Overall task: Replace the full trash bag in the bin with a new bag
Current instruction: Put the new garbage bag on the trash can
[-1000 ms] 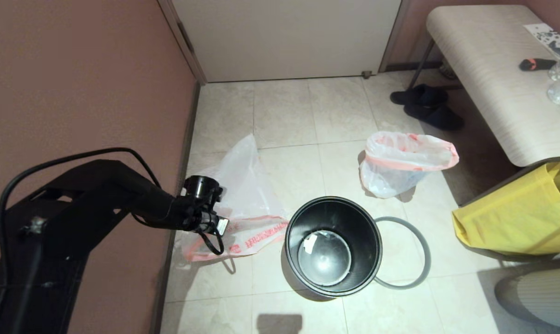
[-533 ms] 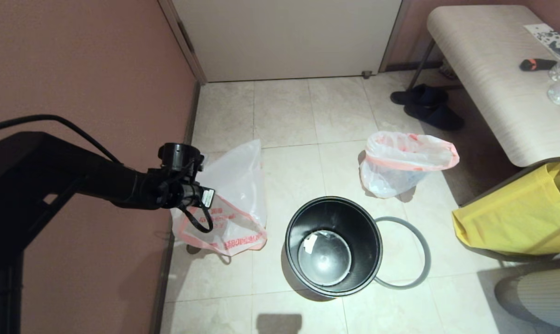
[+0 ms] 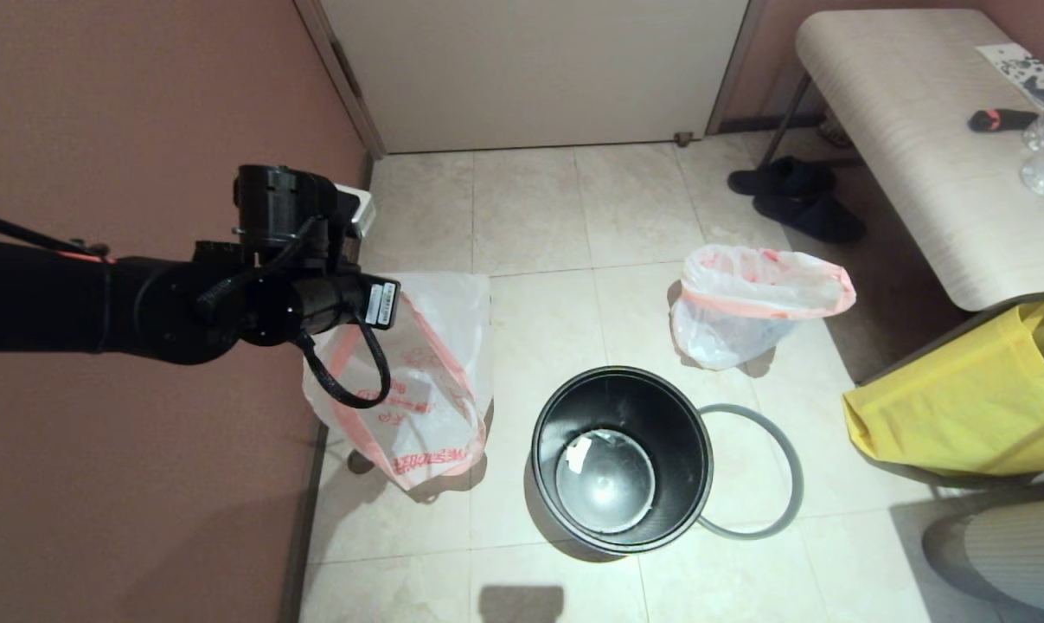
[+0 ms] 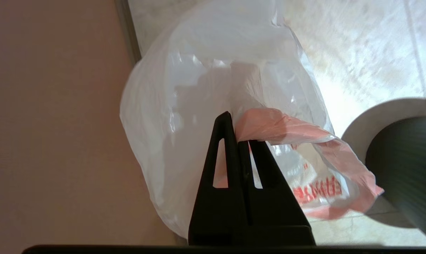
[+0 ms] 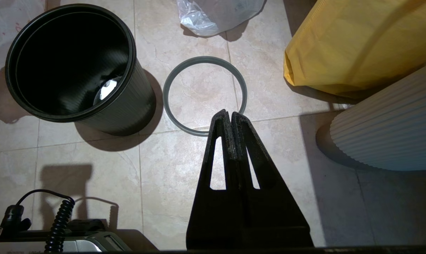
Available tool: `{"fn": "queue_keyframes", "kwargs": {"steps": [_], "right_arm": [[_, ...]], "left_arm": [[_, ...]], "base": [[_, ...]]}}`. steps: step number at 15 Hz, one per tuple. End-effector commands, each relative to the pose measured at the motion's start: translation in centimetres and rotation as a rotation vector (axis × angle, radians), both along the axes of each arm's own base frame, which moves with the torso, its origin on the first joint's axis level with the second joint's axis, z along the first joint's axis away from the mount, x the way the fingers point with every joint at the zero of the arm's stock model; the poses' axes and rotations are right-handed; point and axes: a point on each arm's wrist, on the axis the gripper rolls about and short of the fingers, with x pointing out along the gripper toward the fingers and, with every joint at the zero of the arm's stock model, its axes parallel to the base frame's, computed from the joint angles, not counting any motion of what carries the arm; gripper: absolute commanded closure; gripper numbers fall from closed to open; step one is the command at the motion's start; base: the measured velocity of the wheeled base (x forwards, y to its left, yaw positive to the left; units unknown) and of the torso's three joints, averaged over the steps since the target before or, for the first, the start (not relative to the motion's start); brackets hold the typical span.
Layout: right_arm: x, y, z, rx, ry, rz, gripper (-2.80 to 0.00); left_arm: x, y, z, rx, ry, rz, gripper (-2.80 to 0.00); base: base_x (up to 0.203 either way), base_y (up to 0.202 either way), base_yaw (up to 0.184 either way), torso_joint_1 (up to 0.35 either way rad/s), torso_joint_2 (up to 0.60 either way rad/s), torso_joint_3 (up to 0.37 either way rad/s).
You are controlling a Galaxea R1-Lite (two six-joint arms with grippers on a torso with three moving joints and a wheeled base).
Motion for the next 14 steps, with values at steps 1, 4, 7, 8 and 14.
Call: {"fn": "queue_keyframes", "kwargs": {"steps": [1, 4, 7, 8, 14], "right_arm": [[0.0, 0.0, 0.0, 0.0, 0.001, 0.001, 0.0], [0.0, 0.0, 0.0, 0.0, 0.001, 0.001, 0.0], [0.0, 0.0, 0.0, 0.0, 0.001, 0.0, 0.0], [0.0, 0.0, 0.0, 0.0, 0.002, 0.0, 0.0], [0.0, 0.0, 0.0, 0.0, 0.001, 0.0, 0.0]], "left_arm": [[-2.8, -0.5, 3.1, -0.023, -0.088, -0.027, 0.0], [-6.1, -1.6, 5.8, -0.037, -0.154, -0.055, 0.0], [-10.0, -2.0, 8.6, -0.067, -0.223, -0.093, 0.0], [-11.2, -1.9, 9.5, -0.074, -0.245, -0.098, 0.0], [-17.5, -2.9, 12.9, -0.095, -0.27, -0.213, 0.0]], "base": [[0.0, 0.0, 0.0, 0.0, 0.0, 0.0], [0.0, 0.0, 0.0, 0.0, 0.0, 0.0], [0.0, 0.0, 0.0, 0.0, 0.0, 0.0], [0.0, 0.0, 0.0, 0.0, 0.0, 0.0], [0.0, 0.0, 0.0, 0.0, 0.0, 0.0]]}}
